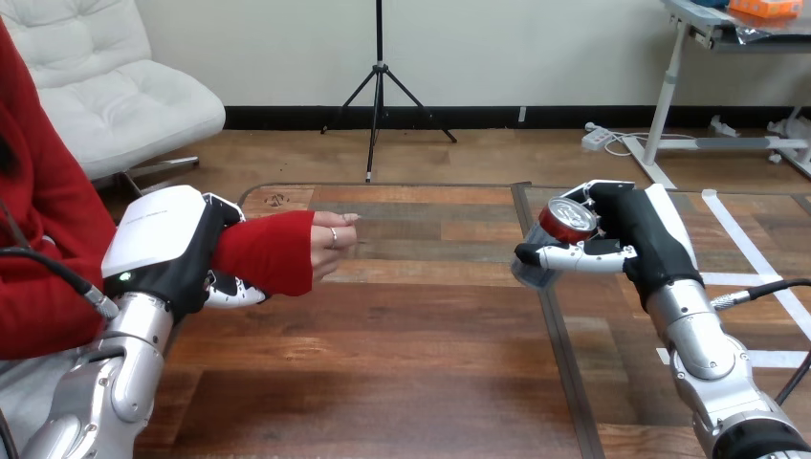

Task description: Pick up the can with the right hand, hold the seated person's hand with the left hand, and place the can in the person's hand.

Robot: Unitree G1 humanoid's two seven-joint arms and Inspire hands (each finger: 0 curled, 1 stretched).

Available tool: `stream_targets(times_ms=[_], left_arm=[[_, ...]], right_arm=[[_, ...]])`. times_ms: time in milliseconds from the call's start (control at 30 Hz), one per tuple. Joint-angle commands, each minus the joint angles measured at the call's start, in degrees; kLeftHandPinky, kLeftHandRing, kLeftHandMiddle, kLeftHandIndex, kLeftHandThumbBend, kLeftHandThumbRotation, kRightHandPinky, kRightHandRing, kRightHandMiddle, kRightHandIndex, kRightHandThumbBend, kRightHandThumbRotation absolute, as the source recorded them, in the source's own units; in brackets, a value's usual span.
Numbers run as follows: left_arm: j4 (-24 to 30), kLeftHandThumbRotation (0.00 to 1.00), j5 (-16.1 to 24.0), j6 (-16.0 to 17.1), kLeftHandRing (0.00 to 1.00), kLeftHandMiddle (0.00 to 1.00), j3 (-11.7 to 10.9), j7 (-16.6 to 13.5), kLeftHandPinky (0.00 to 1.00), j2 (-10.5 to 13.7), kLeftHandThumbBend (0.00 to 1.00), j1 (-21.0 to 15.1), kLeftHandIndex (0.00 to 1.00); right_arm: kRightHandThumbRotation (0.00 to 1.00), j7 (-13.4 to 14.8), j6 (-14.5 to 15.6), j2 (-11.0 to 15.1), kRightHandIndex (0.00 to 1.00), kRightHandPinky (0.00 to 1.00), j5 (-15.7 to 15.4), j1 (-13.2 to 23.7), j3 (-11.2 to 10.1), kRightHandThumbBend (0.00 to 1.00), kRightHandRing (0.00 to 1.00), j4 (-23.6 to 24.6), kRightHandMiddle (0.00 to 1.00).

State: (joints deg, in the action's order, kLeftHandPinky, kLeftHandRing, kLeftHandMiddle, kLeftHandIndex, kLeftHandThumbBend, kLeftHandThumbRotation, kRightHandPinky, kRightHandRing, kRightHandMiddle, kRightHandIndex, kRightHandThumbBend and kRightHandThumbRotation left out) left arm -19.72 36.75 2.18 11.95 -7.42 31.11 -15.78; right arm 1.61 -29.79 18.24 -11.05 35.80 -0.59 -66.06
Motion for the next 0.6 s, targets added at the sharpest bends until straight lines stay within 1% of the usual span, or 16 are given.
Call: stream_targets(times_ms=[0, 233, 333, 433, 567], left_arm=[[4.12, 0.0, 0.26, 1.43, 0.28, 0.34, -0.57, -0.44, 0.22, -0.14, 0.68, -4.02, 0.35], [4.2, 0.0, 0.5, 1.24, 0.29, 0.36, -0.69, -0.03, 0.24, -0.21, 0.68, -3.94, 0.36], [4.59, 0.0, 1.06, 0.61, 0.29, 0.36, -0.48, 0.75, 0.24, 0.12, 0.68, -3.91, 0.37], [4.4, 0.0, 1.51, 0.79, 0.3, 0.37, -0.42, 0.67, 0.25, 0.28, 0.68, -3.95, 0.38], [4.59, 0.0, 1.74, 0.61, 0.31, 0.38, -0.57, 1.37, 0.26, 0.36, 0.68, -3.87, 0.39]], right_arm=[[0.0, 0.54, -1.1, 0.44, 0.44, 0.33, 0.91, 6.62, -0.61, 0.85, 0.37, 2.44, 0.42], [0.0, 0.51, -0.92, 0.65, 0.44, 0.32, 0.76, 6.67, -0.6, 0.85, 0.36, 2.5, 0.42], [0.0, 0.88, -0.99, 0.8, 0.44, 0.32, 0.4, 6.66, -0.41, 0.85, 0.36, 2.53, 0.42], [0.0, 0.61, -0.95, 0.82, 0.44, 0.32, 0.65, 6.65, -0.59, 0.85, 0.36, 2.63, 0.42], [0.0, 0.07, -1.1, 0.91, 0.44, 0.32, 1.13, 6.6, -0.92, 0.85, 0.36, 2.68, 0.42]])
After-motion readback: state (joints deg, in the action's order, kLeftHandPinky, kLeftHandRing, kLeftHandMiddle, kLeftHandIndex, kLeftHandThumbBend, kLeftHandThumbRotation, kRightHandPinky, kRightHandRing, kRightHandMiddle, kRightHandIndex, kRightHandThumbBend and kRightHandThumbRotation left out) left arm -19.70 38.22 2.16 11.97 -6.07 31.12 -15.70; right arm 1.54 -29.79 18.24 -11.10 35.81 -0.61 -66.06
